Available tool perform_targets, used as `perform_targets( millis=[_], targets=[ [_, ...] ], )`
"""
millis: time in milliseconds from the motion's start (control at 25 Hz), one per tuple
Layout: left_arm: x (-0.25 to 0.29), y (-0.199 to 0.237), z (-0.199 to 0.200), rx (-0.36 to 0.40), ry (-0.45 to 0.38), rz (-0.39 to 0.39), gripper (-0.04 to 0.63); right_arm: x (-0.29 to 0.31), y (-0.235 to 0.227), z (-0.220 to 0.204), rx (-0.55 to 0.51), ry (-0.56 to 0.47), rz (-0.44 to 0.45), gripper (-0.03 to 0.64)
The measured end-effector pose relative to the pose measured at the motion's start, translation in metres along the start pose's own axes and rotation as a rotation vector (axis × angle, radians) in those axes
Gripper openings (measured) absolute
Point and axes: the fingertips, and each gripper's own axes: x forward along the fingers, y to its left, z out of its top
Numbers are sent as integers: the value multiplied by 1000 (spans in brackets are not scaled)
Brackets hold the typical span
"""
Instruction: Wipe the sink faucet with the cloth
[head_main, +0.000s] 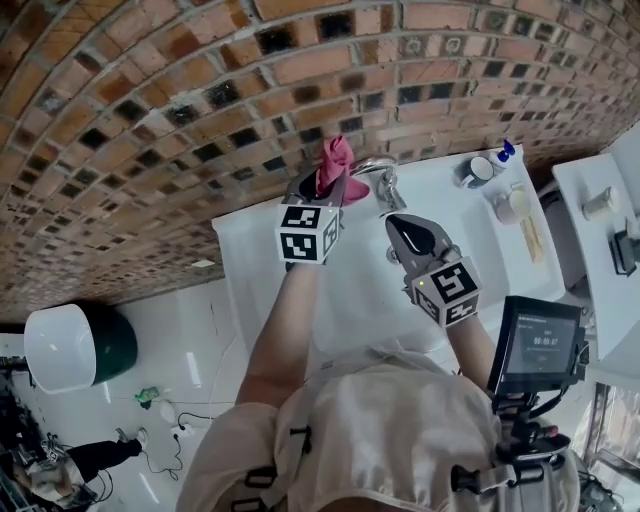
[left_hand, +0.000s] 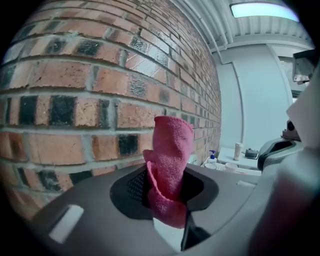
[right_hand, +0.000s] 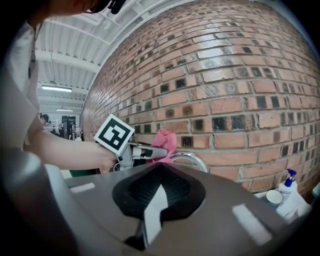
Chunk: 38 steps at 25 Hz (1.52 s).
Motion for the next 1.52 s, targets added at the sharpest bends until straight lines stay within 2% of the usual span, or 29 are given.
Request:
perform_targets(
  millis=[160, 200, 280, 360, 440, 520, 680, 800, 920, 1080, 1240, 1400, 1520],
  targets=[
    [-10, 24, -35, -12, 105, 73, 112, 2, -3, -3, 4, 11, 16, -11],
    [-13, 26, -35, -24, 99, 86, 112, 2, -4, -4, 5, 14, 19, -11],
    [-16, 18, -10, -28, 31, 98, 112, -1, -9, -7, 9, 20, 21, -11],
    [-9, -4, 25, 18, -36, 68, 112, -5, -17, -9, 22, 21, 12, -11],
    [6, -31, 42, 67, -45, 18, 112, -9, -25, -12, 40, 19, 1, -11],
    [21, -50, 41, 116, -16, -6, 114, -11, -31, -15, 51, 21, -7, -11],
    [37, -71, 33, 222, 5, 8, 110, -13, -36, -28, 77, 37, -6, -11],
    [46, -85, 33, 245, 7, -6, 110, -15, -43, -41, 92, 65, -6, -11],
    [56, -100, 29, 239, 14, -35, 110, -18, -54, -52, 96, 89, -12, -11],
    [72, -119, 14, 209, 32, -86, 110, -27, -94, -52, 133, 77, -82, -11],
    [97, -133, -22, 222, 126, -142, 109, -32, -124, -43, 140, 44, -134, -11],
    [112, -127, -70, 147, 241, -165, 107, -33, -129, -40, 135, 35, -131, -11],
    [112, -123, -87, 102, 254, -168, 109, -32, -131, -43, 142, 41, -129, -11]
  ],
)
